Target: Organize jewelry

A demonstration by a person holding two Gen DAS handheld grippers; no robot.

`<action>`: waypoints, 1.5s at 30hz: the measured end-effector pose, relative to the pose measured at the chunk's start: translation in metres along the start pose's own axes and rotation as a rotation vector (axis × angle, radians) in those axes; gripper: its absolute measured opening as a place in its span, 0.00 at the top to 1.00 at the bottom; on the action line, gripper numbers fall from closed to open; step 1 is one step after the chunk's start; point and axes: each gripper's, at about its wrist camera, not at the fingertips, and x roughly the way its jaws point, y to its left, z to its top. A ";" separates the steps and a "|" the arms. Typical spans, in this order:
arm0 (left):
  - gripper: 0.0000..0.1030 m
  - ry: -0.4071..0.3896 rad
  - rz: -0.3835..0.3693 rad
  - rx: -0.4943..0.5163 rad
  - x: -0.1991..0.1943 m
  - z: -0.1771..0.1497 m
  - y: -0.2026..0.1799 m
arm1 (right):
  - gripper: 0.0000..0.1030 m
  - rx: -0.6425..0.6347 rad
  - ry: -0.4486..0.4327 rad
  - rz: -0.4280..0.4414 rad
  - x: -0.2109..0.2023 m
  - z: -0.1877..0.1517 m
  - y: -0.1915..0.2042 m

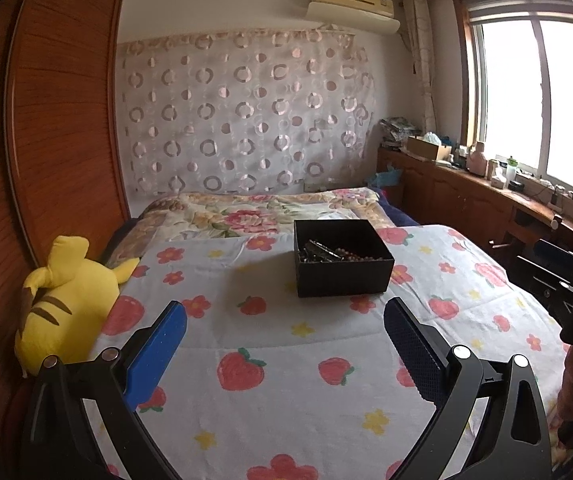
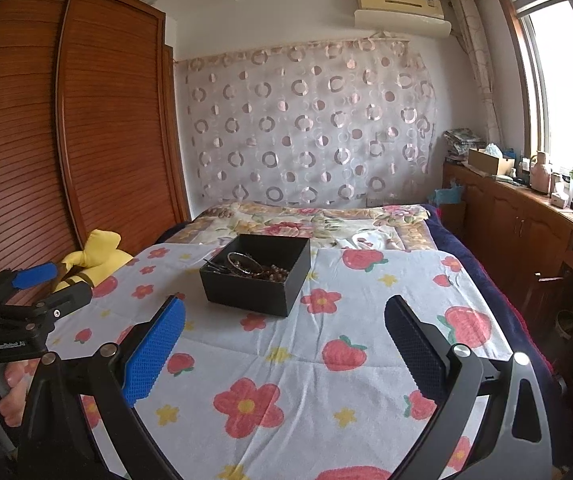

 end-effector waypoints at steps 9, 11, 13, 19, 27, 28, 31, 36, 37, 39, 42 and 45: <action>0.07 -0.016 0.001 0.001 -0.006 0.003 -0.006 | 0.02 0.005 -0.010 -0.008 -0.005 -0.002 0.001; 0.07 -0.020 0.000 -0.001 -0.007 0.003 -0.006 | 0.02 0.006 -0.012 -0.009 -0.006 -0.002 0.001; 0.07 -0.022 0.003 0.000 -0.008 0.004 -0.006 | 0.02 0.006 -0.012 -0.009 -0.006 -0.001 0.000; 0.07 -0.028 0.007 0.005 -0.011 0.005 -0.007 | 0.02 0.006 -0.013 -0.010 -0.006 -0.002 0.000; 0.07 -0.027 0.008 0.005 -0.013 0.008 -0.009 | 0.02 0.007 -0.012 -0.009 -0.006 -0.002 0.000; 0.07 -0.025 0.007 0.005 -0.013 0.007 -0.008 | 0.02 0.007 -0.011 -0.008 -0.006 -0.002 0.000; 0.07 -0.025 0.009 0.005 -0.013 0.007 -0.008 | 0.02 0.006 -0.012 -0.009 -0.006 -0.002 0.000; 0.07 -0.026 0.007 0.003 -0.013 0.007 -0.008 | 0.02 0.006 -0.012 -0.010 -0.006 -0.003 0.000; 0.07 -0.026 0.006 0.003 -0.013 0.007 -0.008 | 0.02 0.006 -0.012 -0.009 -0.006 -0.002 0.000; 0.07 -0.025 0.009 0.005 -0.013 0.006 -0.008 | 0.02 0.007 -0.014 -0.010 -0.006 -0.003 -0.001; 0.07 -0.025 0.006 0.004 -0.013 0.006 -0.008 | 0.02 0.012 -0.011 -0.014 -0.008 -0.003 -0.005; 0.07 -0.024 0.007 0.003 -0.013 0.007 -0.008 | 0.02 0.015 -0.009 -0.019 -0.009 -0.003 -0.007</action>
